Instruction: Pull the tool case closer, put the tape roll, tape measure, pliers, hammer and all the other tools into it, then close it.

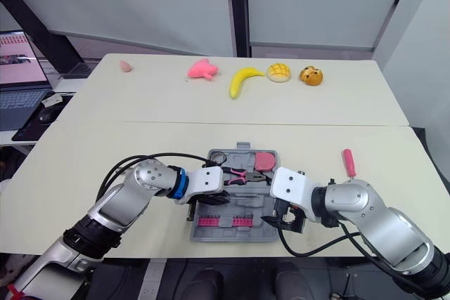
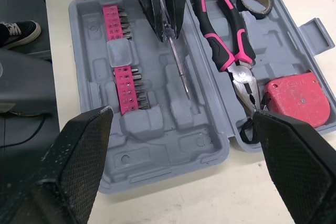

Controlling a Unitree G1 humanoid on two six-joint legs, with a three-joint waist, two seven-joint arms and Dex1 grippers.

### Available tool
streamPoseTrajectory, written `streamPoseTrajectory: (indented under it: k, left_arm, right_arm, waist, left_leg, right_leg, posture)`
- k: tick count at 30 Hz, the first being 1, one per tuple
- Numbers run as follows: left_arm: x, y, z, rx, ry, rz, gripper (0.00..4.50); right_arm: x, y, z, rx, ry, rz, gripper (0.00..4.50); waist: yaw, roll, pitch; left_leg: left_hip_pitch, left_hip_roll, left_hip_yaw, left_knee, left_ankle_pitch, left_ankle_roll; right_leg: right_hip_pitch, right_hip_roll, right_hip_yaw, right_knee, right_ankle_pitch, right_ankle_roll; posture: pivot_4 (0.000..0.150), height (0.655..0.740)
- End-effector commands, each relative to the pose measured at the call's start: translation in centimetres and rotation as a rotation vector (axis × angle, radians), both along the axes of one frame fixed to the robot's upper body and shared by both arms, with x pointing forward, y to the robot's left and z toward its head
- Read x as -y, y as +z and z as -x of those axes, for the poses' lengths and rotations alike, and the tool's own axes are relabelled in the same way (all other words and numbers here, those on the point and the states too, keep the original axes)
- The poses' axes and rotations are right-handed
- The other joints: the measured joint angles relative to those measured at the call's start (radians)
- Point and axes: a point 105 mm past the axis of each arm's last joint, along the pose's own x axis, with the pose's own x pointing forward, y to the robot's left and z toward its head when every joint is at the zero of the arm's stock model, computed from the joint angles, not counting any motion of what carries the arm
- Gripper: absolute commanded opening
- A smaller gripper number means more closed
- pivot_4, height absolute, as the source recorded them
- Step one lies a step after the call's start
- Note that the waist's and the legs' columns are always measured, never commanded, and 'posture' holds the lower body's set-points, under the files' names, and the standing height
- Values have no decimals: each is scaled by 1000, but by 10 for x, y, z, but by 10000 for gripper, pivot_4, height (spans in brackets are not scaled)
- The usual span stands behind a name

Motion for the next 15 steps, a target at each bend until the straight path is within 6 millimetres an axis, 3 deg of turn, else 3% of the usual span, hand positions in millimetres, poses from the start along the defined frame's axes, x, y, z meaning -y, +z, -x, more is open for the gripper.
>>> streamPoseTrajectory:
  k: [1, 15]
  left_arm:
    - [5, 5, -5, 41, -19, -7, 1730]
    - [11, 0, -9, 44, -15, -10, 1730]
  right_arm:
    - [-2, 9, 2, 47, 19, -5, 45000]
    - [-3, 8, 3, 42, 15, -8, 45000]
  waist:
    - [1, 0, 0]
    - [1, 0, 0]
  left_leg:
    - [0, 0, 0, 0, 0, 0]
    - [0, 0, 0, 0, 0, 0]
  right_leg:
    - [0, 0, 0, 0, 0, 0]
    - [0, 0, 0, 0, 0, 0]
  posture:
    - [1500, 7255]
    - [1500, 7255]
